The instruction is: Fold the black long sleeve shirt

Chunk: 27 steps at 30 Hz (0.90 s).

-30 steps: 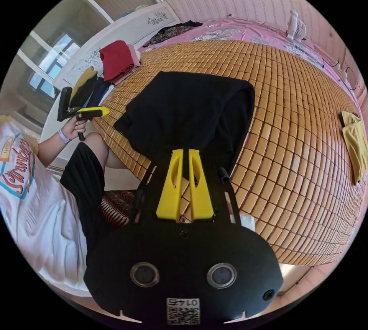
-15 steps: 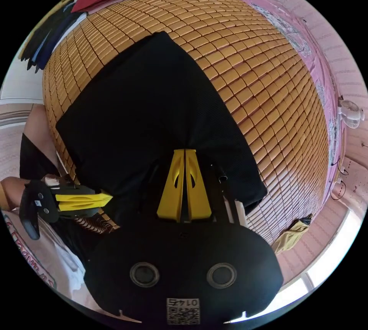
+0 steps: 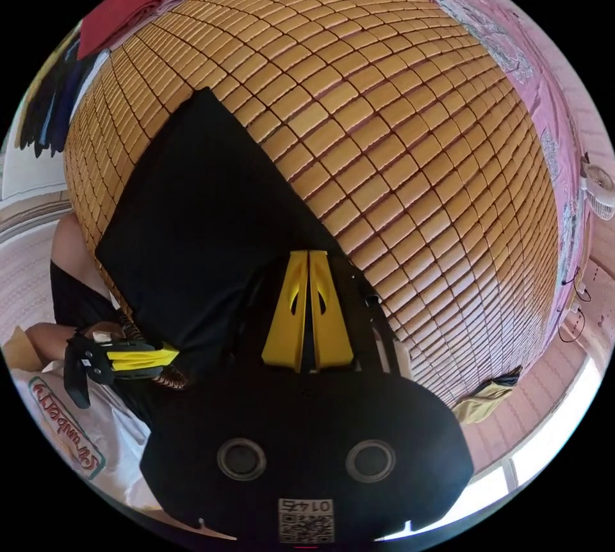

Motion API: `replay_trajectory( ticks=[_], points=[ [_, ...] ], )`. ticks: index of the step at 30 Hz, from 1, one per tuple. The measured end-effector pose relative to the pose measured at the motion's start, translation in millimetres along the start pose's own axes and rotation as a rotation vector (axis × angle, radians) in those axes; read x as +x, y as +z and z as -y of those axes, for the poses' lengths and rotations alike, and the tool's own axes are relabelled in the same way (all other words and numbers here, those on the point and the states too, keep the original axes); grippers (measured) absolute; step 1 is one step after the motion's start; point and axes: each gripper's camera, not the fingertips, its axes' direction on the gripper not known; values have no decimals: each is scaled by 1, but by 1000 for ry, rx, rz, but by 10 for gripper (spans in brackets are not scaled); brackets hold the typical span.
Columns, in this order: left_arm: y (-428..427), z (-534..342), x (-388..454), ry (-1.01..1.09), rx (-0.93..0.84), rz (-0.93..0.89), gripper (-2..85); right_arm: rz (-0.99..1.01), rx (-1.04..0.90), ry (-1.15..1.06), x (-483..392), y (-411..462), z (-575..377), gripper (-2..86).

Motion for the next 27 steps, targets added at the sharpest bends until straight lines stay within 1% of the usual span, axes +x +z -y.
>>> replay_trajectory(
  ticks=[2,4,5,7,8,9,10,13,15,18,19,22,23,26,27],
  points=[
    [-10,-14,0,-7,35,-19,-9,51,110,56,8,-4,-31,-9],
    [-17,-21,-1,-18,79,-50,-7,138,261,144,19,-5,-97,-8],
    [-19,-22,0,-10,97,-76,-4,155,296,175,21,-3,-118,-7],
    [-19,-19,3,12,120,-126,6,200,402,328,28,17,-207,-2],
    [-17,-15,5,28,139,-158,19,211,410,370,28,25,-229,2],
    [-15,-13,6,37,149,-173,36,221,414,451,28,42,-272,8],
    [-10,-7,10,55,159,-186,72,221,419,541,26,58,-311,35],
    [7,7,23,104,143,-157,127,279,459,683,15,91,-391,89],
    [19,15,32,145,131,-135,146,332,458,752,12,111,-422,104],
    [43,26,45,202,80,-124,172,455,504,777,14,143,-450,96],
    [53,30,50,219,47,-137,181,515,519,763,16,154,-456,79],
    [72,34,64,273,-8,-144,200,565,528,745,18,172,-468,31],
    [77,36,69,284,-24,-144,207,564,537,741,18,173,-471,28],
    [86,37,75,283,-49,-133,209,633,628,702,19,174,-489,18],
    [87,37,76,278,-52,-127,203,687,689,683,20,173,-497,15]
  ],
)
